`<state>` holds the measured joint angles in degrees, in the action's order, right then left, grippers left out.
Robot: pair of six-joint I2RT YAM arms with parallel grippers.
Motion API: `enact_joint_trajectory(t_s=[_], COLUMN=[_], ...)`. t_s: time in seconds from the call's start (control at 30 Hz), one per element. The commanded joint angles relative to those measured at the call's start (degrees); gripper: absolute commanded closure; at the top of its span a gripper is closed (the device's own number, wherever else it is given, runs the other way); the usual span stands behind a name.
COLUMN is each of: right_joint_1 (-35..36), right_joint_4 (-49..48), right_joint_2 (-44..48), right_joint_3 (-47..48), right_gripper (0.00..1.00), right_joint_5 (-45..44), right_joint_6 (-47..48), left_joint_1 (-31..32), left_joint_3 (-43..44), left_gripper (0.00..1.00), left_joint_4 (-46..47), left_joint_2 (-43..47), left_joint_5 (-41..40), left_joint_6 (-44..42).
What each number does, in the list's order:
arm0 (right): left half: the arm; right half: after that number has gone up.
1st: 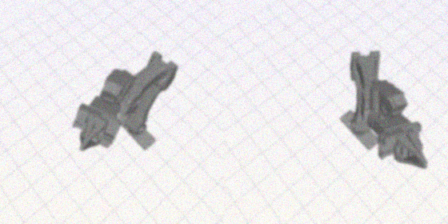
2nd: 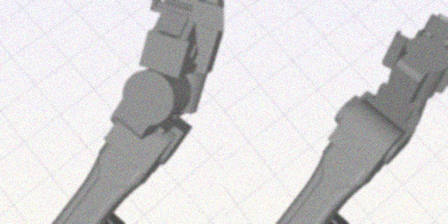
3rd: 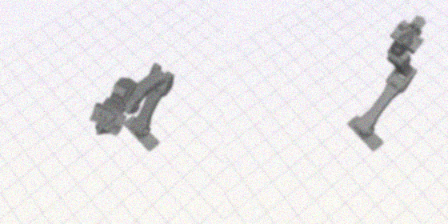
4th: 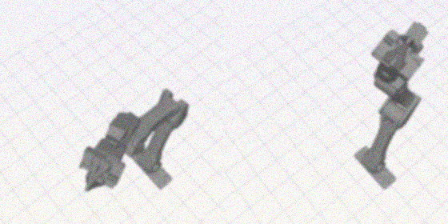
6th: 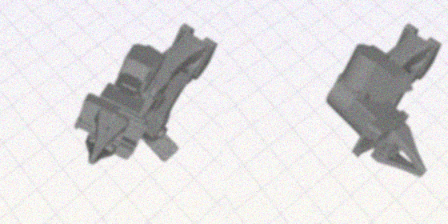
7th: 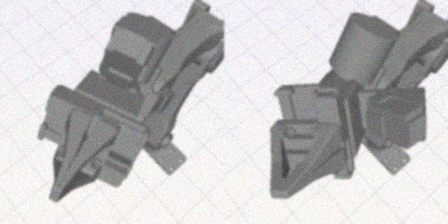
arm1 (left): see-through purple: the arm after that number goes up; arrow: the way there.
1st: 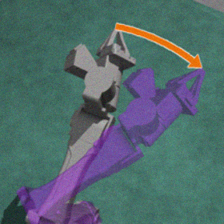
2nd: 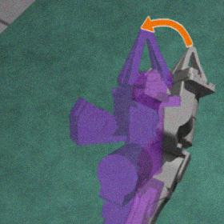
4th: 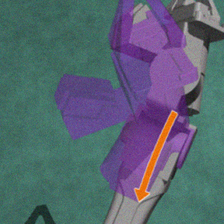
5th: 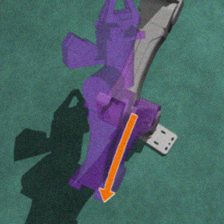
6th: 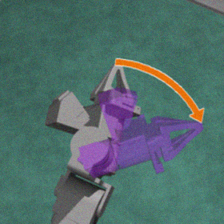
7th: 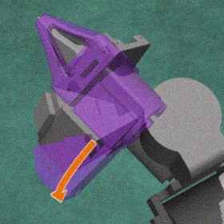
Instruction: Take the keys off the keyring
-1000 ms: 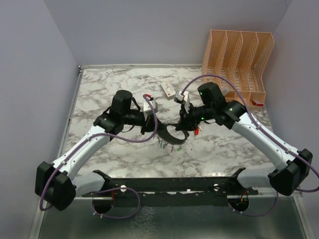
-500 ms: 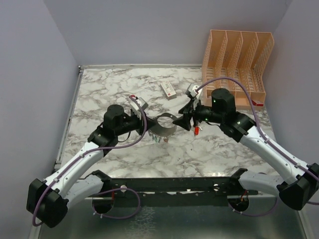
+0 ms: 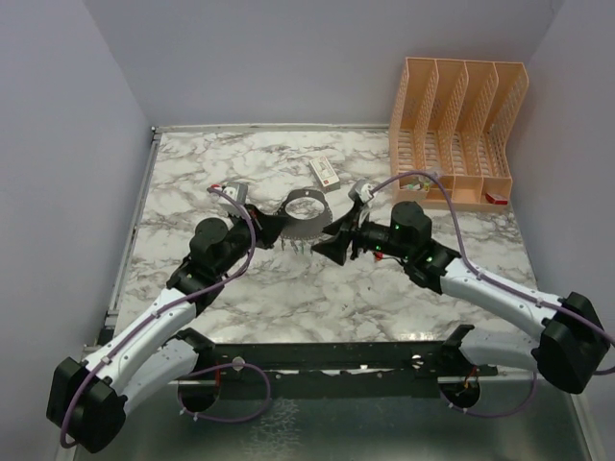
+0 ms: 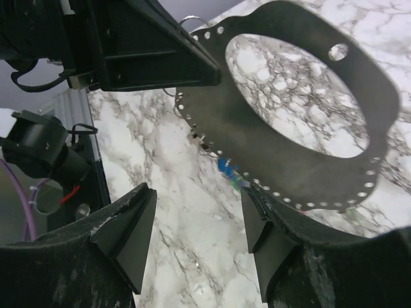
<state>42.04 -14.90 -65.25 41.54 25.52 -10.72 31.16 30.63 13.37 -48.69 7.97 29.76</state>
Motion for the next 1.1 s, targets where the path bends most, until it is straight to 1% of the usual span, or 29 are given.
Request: enact_joint_trajectory(t_s=[0.0,0.13,0.27,0.47,0.57,0.8,1.07], right_joint_1=[4.0,7.6,9.7,12.8,13.9,14.6,14.8], right_joint_4=[-13.4,-19.2,-23.4,-25.4,-28.1,-35.5,-40.3], right_joint_2=[-4.8,-8.6,-12.2,-17.6,-20.0,-23.0,-25.6], right_joint_3=[-1.8,-2.8,-2.6,0.2,0.4,-0.7,-0.4], right_gripper=[0.37,0.38,0.39,0.43,0.48,0.49,0.49], right_joint_5=[-3.4,-7.5,-8.6,-10.2,-13.9,-20.9,-20.8], right_joint_6=[-4.6,-5.7,-6.6,-3.6,-2.9,-0.8,0.4], left_joint_1=[0.0,0.1,0.1,0.1,0.1,0.2,0.2], left_joint_3=[0.5,1.0,1.1,0.8,0.7,0.4,-0.1], left_gripper=[1.0,1.0,1.0,1.0,1.0,1.0,1.0], left_joint_4=[5.3,5.3,5.3,5.3,5.3,5.4,5.9], left_joint_2=[1.4,0.9,1.2,2.3,2.5,2.8,3.2], left_joint_5=[-7.0,-7.5,-10.0,-11.7,-12.0,-12.1,-13.2], left_joint_6=[8.9,13.3,17.5,19.8,20.6,22.5,23.9])
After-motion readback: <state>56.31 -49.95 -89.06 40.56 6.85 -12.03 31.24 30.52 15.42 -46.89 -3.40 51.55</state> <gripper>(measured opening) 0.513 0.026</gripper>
